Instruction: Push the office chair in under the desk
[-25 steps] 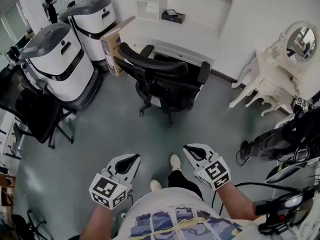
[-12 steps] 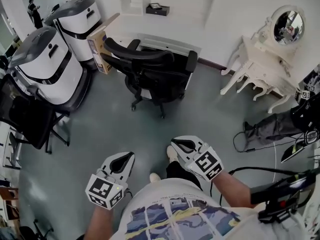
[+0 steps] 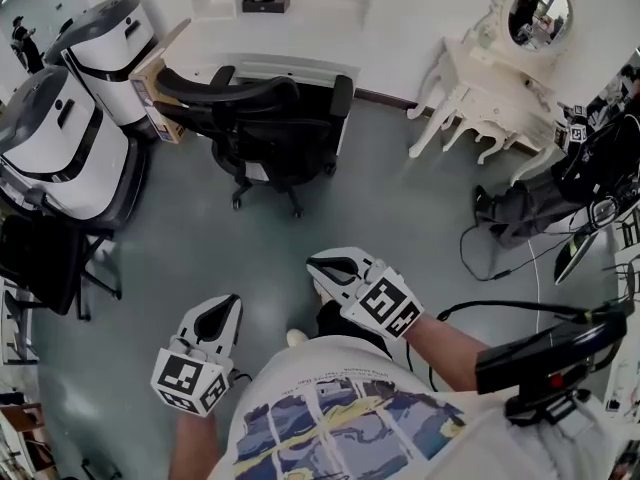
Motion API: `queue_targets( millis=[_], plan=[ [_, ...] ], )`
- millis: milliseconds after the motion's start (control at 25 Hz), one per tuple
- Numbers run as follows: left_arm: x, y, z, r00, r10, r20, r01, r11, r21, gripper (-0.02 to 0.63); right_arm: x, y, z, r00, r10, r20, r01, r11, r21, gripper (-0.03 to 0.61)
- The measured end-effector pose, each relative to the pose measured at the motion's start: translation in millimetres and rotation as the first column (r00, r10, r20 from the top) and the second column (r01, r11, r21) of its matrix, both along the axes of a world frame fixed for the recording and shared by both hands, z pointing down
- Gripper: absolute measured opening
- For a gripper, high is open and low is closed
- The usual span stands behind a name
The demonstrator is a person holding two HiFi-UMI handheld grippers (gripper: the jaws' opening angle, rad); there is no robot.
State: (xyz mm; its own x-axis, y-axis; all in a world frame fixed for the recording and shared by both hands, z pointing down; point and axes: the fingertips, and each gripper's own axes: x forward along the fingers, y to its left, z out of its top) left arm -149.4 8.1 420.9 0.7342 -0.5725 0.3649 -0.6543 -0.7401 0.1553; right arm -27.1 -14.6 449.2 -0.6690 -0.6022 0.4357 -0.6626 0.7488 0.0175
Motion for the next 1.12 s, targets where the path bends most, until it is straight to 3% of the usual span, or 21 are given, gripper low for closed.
queue_targets(
  millis=[1120],
  plan=[
    [-7, 3, 20, 1.000, 0.011, 0.022, -0.010, 0.999, -0.038, 0.013, -19, 5, 9, 0.999, -0.041, -0.017, 0.041, 0.999, -0.013, 0.025]
  ],
)
